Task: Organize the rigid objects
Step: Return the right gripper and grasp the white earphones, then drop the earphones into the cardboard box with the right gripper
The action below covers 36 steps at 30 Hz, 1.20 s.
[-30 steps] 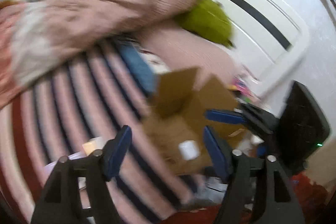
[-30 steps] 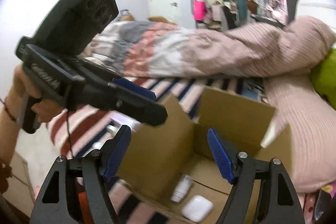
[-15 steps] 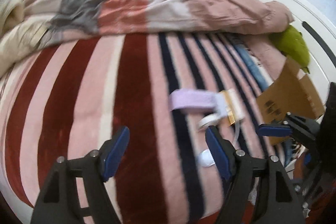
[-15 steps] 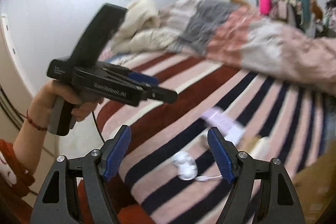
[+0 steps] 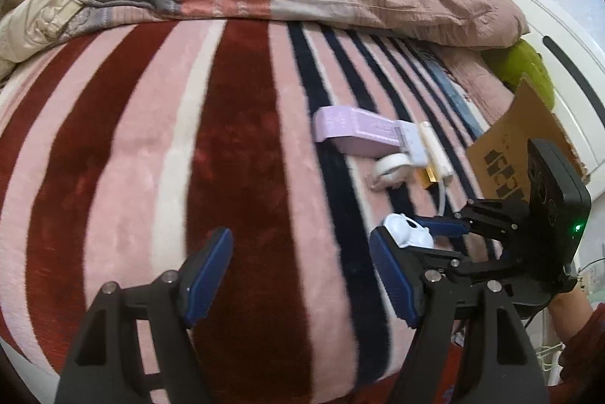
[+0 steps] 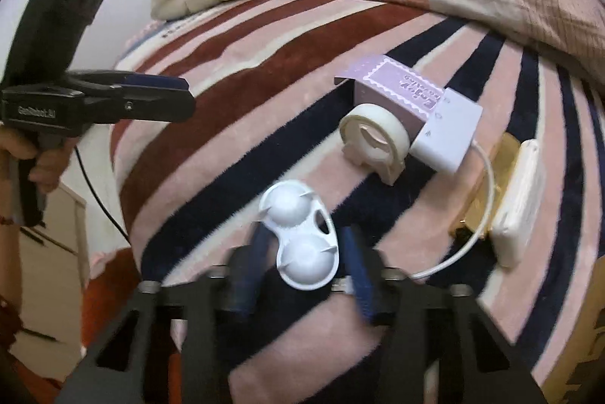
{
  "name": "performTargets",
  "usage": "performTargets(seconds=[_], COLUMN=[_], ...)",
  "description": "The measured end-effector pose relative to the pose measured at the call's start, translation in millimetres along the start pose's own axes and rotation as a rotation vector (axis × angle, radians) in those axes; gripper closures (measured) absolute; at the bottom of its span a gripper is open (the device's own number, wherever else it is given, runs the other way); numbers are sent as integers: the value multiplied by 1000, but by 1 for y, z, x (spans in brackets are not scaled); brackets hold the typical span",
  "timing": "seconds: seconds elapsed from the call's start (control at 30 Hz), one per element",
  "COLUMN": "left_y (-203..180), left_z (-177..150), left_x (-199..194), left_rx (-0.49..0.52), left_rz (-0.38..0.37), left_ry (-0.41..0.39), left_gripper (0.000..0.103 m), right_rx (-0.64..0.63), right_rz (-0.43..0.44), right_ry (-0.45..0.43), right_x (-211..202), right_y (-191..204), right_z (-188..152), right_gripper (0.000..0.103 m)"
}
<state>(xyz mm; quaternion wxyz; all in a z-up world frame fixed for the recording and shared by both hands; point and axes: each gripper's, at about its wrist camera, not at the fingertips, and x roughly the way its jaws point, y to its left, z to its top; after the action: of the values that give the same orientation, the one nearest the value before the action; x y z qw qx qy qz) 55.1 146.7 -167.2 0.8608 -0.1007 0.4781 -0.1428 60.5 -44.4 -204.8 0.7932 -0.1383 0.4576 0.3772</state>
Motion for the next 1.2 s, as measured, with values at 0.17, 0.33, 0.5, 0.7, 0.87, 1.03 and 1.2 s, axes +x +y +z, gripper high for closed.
performTargets(seconds=[0.17,0.33,0.5,0.7,0.87,1.03,1.2], left_y=[-36,-83,-134,-207,-266,-310,-334], left_z=[14,39,73,108,130,144,146], left_x=[-11,-31,-45,-37,-2,51,81], left_rx=[32,81,134,246,317,367,395], left_rz=[-135,-260,-383,-391,-415,-379,-315], left_ry=[-13,-41,-52,-37,47,212,288], left_gripper=[31,38,73,75,75,75,75], right_rx=[-53,-65,-70,13,106,254,298], right_rz=[-16,-14,-39,-97,-177,-195,-237], right_ry=[-92,-213,-335,-423,-426,-276,-154], right_x=[-36,-90,-143,-197,-229,-232,-223], right_y=[13,18,10,-32,-76,-124,-146], right_z=[6,18,23,8,-15,-27,-34], right_gripper=[77,77,77,77,77,77,76])
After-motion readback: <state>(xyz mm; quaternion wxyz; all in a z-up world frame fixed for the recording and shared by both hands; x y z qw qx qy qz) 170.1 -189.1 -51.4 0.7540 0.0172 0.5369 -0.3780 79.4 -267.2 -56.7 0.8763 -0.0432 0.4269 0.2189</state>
